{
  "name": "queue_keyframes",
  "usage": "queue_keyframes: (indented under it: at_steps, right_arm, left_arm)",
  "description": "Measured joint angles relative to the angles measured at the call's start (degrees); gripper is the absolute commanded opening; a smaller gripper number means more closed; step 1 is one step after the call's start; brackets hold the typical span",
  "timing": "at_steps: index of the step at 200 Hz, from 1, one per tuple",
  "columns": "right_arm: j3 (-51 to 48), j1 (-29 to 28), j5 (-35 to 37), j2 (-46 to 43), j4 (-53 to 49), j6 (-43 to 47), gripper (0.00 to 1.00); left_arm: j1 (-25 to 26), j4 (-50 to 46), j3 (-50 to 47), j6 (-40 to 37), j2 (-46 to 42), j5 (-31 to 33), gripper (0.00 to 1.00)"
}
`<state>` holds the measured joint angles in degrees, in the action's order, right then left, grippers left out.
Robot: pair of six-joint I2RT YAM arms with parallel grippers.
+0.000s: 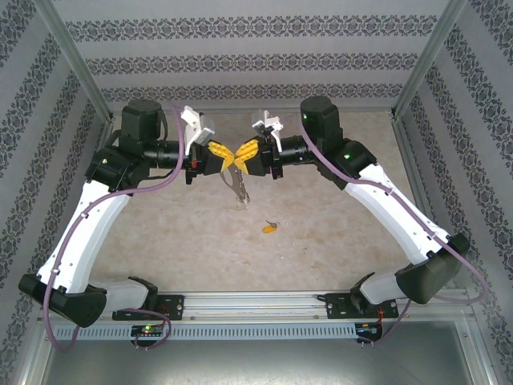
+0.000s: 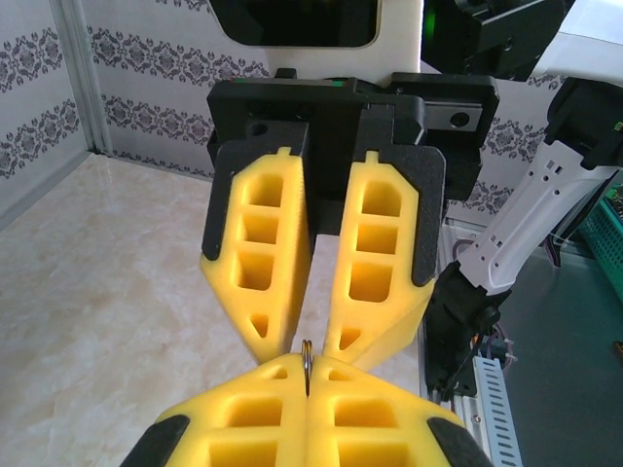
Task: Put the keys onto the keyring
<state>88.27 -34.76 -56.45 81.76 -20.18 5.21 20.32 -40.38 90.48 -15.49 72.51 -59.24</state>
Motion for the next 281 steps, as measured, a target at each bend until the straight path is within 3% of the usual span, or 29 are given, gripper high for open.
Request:
queue_keyframes:
  at_steps: [17,38,68,85,122,177,238,281]
  right_arm:
    - [0.4,0.0,-0.5,0.2,-0.3,0.7,0.00]
    - [1.0,0.2,-0.7,0.6,-0.8,0.8,0.00]
    - [1.0,0.5,-0.7,0.6,-0.1,0.5,0.00]
    - [0.9,1.3,-0.7,0.6,1.6,-0.6,0.00]
    - [-1.3,2.4,-0.7,-0.4,7.6,-4.2,0.00]
    - [-7.0,2.7,-0.9,-1.6,24.2,-15.2,0.00]
    - [-12.8,2.7,2.0,-1.7,45.5,-29.8,0.00]
    - [-13.4,2.6,3.3,-1.7,52.2,-34.3,0.00]
  left_arm:
    - [0.0,-0.1,0.2,0.0,0.0,0.2,0.00]
    - [0.0,-0.3,0.6,0.0,0.2,0.6,0.00]
    - [0.0,0.1,0.7,0.6,0.3,0.7,0.34]
    - [-0.3,3.2,-0.8,2.3,-0.2,0.5,0.41]
    - [-5.2,18.3,-11.2,14.1,-4.7,-2.2,0.38]
    - [-6.2,30.7,-12.0,24.1,-5.2,-4.6,0.35]
    - [-6.2,38.0,-12.0,30.4,-5.2,-6.3,0.34]
    - [-6.2,40.0,-12.0,31.5,-5.1,-6.4,0.34]
